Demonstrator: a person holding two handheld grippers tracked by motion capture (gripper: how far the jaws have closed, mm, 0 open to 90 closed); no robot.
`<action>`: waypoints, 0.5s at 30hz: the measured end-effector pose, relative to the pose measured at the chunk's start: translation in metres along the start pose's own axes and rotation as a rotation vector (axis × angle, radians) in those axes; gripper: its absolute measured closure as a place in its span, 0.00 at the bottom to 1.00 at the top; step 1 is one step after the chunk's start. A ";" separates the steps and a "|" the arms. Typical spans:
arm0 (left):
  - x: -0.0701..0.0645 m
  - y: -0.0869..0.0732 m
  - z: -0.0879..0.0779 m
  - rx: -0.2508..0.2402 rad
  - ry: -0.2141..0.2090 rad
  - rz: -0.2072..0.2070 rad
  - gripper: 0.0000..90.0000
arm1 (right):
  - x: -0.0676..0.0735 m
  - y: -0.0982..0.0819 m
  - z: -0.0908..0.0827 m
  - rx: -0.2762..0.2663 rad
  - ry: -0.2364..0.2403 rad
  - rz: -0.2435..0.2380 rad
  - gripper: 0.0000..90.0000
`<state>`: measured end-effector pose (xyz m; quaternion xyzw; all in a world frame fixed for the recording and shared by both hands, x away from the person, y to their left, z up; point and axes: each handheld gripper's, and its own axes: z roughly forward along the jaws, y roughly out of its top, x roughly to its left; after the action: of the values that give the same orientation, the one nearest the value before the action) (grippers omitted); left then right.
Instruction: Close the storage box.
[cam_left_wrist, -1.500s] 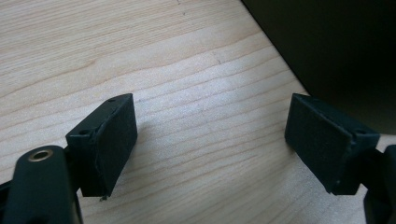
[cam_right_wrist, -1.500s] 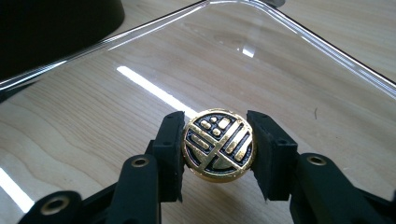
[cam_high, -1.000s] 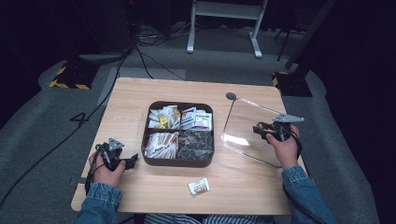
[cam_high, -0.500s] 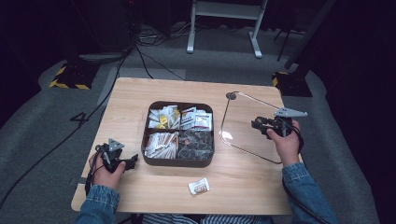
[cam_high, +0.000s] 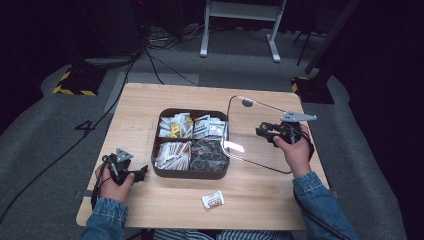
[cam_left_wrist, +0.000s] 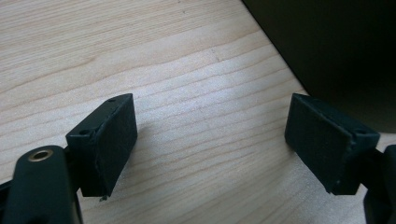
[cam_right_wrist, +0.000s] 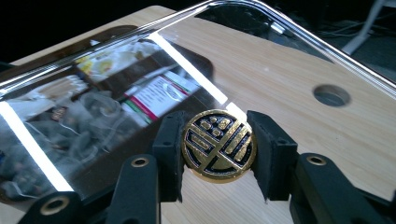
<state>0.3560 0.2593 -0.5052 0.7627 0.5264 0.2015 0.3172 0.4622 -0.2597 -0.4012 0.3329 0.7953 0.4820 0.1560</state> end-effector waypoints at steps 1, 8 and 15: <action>0.000 0.000 0.000 0.000 0.000 0.000 0.19 | 0.006 0.007 0.004 0.001 0.010 -0.017 0.65; 0.000 0.000 0.000 0.000 0.000 0.000 0.19 | 0.024 0.026 0.013 0.011 0.044 -0.046 0.65; 0.000 0.000 0.000 0.001 -0.003 0.004 0.19 | 0.041 0.041 0.029 0.038 0.077 -0.062 0.65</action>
<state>0.3565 0.2595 -0.5051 0.7642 0.5246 0.2005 0.3172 0.4643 -0.1997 -0.3764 0.2922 0.8197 0.4741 0.1339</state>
